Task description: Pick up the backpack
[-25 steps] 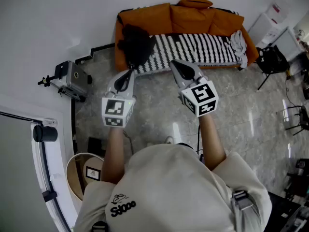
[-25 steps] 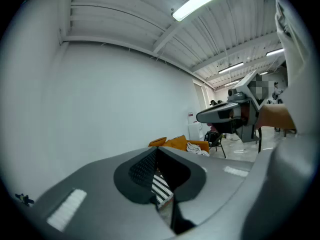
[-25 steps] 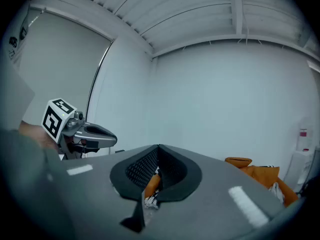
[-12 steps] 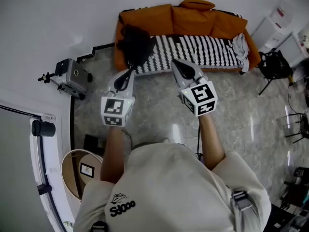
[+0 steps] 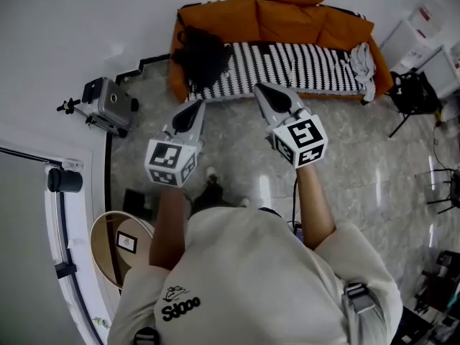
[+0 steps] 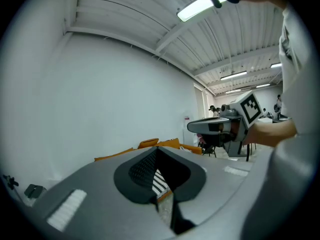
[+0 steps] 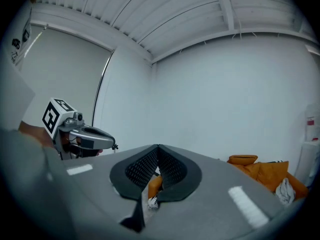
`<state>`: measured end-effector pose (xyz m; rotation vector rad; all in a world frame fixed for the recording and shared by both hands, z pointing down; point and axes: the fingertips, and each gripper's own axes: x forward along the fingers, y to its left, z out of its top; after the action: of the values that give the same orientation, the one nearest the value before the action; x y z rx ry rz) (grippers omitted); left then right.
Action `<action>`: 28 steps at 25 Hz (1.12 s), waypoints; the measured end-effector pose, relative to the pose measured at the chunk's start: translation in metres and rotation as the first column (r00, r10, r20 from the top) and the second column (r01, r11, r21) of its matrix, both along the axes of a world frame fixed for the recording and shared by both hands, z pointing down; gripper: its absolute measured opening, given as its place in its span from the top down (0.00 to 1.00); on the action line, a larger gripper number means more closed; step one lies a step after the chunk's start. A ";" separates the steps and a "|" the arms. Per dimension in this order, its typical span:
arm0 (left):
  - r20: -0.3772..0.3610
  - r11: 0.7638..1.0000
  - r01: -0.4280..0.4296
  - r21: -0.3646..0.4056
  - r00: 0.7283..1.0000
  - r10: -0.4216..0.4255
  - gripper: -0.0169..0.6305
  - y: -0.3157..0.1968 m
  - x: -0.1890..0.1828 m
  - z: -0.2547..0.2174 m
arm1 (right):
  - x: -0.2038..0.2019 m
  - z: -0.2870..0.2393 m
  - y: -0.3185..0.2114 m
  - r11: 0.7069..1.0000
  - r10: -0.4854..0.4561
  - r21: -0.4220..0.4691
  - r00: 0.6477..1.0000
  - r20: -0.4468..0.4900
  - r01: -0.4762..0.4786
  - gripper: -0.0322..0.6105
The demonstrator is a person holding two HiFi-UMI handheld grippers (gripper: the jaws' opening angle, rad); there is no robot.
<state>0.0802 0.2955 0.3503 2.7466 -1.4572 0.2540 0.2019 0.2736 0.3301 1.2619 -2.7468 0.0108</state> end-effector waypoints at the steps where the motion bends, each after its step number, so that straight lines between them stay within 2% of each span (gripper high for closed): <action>1: 0.005 1.000 0.005 0.003 1.000 -0.005 0.96 -0.003 0.001 0.000 | 0.002 0.000 -0.003 1.000 0.003 -0.004 1.000 0.013 -0.003 0.95; 6: 0.047 1.000 0.008 0.018 0.999 -0.009 0.96 -0.023 -0.006 0.010 | 0.000 0.001 -0.020 1.000 -0.001 -0.021 0.997 0.073 0.002 0.95; 12: 0.072 0.999 -0.013 0.037 0.997 0.010 0.96 -0.073 -0.016 0.017 | -0.010 0.004 -0.072 0.999 0.012 -0.030 0.998 0.063 -0.010 0.95; 20: 0.069 0.999 -0.015 0.050 0.998 0.012 0.96 -0.182 -0.056 0.019 | -0.039 -0.001 -0.174 0.998 0.065 0.004 0.997 0.029 -0.065 0.95; 28: 0.059 0.999 0.024 0.049 0.998 -0.027 0.96 -0.285 -0.098 0.014 | -0.066 -0.008 -0.266 0.993 0.117 -0.012 0.993 0.007 -0.117 0.95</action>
<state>-0.0181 0.0104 0.3642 2.7790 -1.5306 0.3064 0.1361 0.0073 0.3223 1.4206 -2.6708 0.0426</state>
